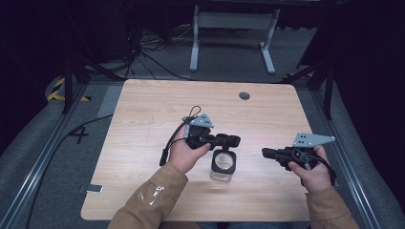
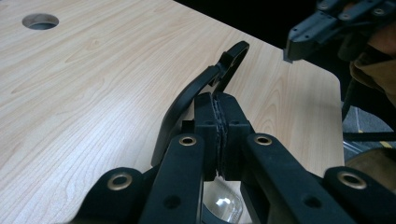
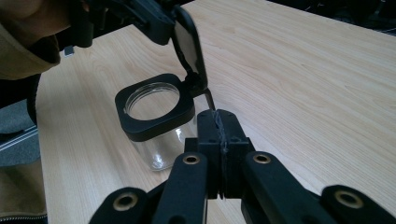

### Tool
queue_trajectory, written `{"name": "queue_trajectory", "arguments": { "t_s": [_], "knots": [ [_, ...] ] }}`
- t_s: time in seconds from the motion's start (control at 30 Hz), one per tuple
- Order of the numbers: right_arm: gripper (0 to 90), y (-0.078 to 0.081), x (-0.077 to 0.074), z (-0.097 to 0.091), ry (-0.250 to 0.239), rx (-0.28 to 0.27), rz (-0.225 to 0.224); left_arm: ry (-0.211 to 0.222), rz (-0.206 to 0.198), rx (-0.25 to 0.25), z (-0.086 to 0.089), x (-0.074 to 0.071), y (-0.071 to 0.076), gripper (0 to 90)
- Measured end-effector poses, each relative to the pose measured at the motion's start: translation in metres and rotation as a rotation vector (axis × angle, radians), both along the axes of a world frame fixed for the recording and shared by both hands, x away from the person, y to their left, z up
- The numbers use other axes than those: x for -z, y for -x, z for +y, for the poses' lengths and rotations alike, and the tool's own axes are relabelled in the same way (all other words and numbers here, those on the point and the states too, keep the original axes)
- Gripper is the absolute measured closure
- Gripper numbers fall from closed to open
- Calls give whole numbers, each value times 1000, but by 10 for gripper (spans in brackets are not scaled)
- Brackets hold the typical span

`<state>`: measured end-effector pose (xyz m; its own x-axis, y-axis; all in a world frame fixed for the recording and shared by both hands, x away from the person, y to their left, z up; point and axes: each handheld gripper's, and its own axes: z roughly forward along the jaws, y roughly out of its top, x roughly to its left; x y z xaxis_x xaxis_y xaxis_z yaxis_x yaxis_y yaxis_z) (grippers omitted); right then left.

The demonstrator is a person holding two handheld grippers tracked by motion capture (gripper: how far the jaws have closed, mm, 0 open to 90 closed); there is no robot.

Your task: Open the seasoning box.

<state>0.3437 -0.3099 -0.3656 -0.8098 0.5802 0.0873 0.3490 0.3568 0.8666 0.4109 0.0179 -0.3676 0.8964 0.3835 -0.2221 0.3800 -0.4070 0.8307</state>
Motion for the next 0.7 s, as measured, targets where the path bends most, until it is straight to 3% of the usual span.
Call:
{"name": "queue_trajectory", "arguments": {
  "t_s": [0.33,0.7],
  "knots": [
    [898,5,-2,5,-4,-26,-2,-9,24,-32,-5,8,-8,874],
    [896,6,-2,12,4,-54,-6,-40,22,-36,-7,10,-7,874]
  ]
}}
